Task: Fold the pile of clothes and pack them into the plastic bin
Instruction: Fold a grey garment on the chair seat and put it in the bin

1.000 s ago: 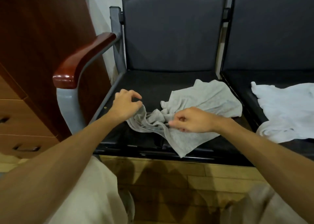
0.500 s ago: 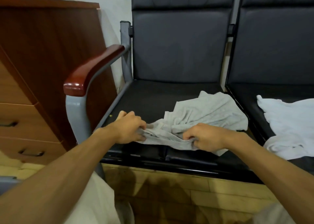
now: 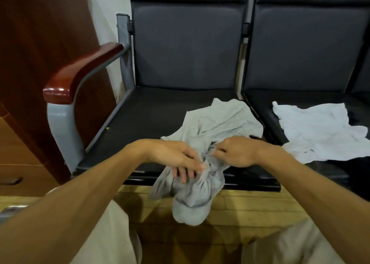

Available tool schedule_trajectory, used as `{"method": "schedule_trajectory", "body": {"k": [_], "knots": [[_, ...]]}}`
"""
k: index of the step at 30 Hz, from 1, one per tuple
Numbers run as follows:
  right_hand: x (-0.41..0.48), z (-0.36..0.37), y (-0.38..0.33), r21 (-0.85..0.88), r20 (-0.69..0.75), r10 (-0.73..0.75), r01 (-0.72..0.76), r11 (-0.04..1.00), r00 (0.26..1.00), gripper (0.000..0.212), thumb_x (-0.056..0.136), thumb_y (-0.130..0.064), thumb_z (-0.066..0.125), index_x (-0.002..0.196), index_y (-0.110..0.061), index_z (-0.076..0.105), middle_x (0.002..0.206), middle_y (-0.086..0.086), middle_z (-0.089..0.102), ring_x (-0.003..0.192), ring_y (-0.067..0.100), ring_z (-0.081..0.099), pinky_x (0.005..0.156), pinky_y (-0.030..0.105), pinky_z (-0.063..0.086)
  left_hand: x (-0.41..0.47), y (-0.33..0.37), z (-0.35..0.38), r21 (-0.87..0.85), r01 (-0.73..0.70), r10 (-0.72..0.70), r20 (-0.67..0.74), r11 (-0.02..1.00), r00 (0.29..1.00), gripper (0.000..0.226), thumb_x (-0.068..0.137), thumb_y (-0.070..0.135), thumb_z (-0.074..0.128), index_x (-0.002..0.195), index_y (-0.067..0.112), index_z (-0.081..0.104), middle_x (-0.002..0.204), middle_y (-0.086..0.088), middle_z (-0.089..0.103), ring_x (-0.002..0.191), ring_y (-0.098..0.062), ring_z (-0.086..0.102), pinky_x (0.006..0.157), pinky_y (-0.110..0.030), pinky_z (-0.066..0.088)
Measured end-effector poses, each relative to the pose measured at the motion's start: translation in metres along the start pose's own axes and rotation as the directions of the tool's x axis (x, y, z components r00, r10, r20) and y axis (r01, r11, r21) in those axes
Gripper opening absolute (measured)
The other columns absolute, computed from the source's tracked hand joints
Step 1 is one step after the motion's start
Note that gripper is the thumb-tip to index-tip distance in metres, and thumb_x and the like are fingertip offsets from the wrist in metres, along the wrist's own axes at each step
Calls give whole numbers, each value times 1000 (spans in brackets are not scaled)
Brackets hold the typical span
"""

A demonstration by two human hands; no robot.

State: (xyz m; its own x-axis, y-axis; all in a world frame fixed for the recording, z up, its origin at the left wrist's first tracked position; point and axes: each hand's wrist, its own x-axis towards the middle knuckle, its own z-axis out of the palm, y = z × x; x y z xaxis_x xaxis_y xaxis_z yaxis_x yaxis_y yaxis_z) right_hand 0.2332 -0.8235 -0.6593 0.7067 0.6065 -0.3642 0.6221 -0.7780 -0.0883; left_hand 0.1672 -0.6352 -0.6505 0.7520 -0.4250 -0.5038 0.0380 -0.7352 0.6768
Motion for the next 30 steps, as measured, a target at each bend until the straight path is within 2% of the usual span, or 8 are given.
{"method": "schedule_trajectory", "body": {"k": [5, 12, 15, 17, 20, 24, 27, 30], "knots": [[9, 21, 7, -208, -48, 147, -154, 966, 988, 47, 97, -51, 34, 128, -17, 47, 131, 8, 49, 119, 29, 49, 97, 42, 40, 18, -22, -27, -21, 68, -70, -502, 997, 862, 19, 96, 11, 46, 99, 15, 64, 88, -3, 70, 71, -16, 68, 52, -18, 44], [14, -1, 21, -192, 137, 142, -115, 975, 980, 39, 104, -31, 26, 138, -28, 46, 136, 6, 49, 123, 28, 47, 100, 38, 40, 53, -76, -51, 33, 462, -331, -654, 886, 680, 52, 92, 36, 57, 135, 10, 42, 137, -11, 40, 121, -28, 47, 100, -37, 42], [28, 4, 25, -195, 27, 141, -133, 972, 990, 34, 100, -43, 37, 98, -20, 62, 119, 6, 59, 105, 25, 56, 87, 37, 45, 66, -86, -54, 61, 602, -467, -571, 796, 675, 79, 87, 60, 54, 141, 6, 34, 145, -15, 35, 133, -34, 34, 107, -42, 35], [42, 6, 28, -157, -15, 184, -184, 970, 983, 33, 95, -40, 45, 69, -19, 48, 101, 6, 62, 88, 22, 58, 75, 34, 47, 72, -90, -57, 108, 619, -488, -517, 778, 703, 77, 83, 67, 53, 134, 10, 45, 140, -15, 43, 131, -35, 37, 107, -43, 34], [54, -1, 28, -96, 1, 229, -228, 969, 973, 37, 93, -33, 51, 63, -18, 37, 71, -1, 45, 64, 13, 44, 59, 26, 37, 78, -90, -61, 38, 530, -452, -471, 847, 757, 43, 89, 53, 57, 89, 10, 60, 99, -10, 61, 105, -31, 55, 83, -32, 41], [67, -9, 31, -135, 141, 214, -195, 971, 967, 27, 90, -40, 57, 78, -16, 56, 85, 1, 56, 77, 17, 55, 79, 32, 51, 82, -84, -63, -327, 233, -389, -580, 916, 715, 30, 98, 38, 47, 82, 13, 50, 84, -8, 54, 75, -20, 52, 69, -30, 45], [74, -16, 29, -168, 224, 161, -124, 978, 961, 39, 94, -43, 49, 116, -14, 64, 115, 4, 62, 103, 24, 58, 91, 33, 50, 80, -77, -67, -704, -87, -460, -547, 705, 699, 23, 101, 20, 43, 85, 7, 54, 86, -13, 59, 75, -23, 59, 69, -35, 53], [79, -22, 27, -127, 256, 68, -36, 991, 964, 39, 96, -31, 49, 131, -15, 56, 132, 4, 55, 116, 24, 53, 98, 32, 44, 78, -78, -75, -786, -228, -542, -575, 575, 613, 17, 95, 1, 46, 81, 6, 53, 86, -17, 57, 73, -26, 59, 65, -37, 51]]}}
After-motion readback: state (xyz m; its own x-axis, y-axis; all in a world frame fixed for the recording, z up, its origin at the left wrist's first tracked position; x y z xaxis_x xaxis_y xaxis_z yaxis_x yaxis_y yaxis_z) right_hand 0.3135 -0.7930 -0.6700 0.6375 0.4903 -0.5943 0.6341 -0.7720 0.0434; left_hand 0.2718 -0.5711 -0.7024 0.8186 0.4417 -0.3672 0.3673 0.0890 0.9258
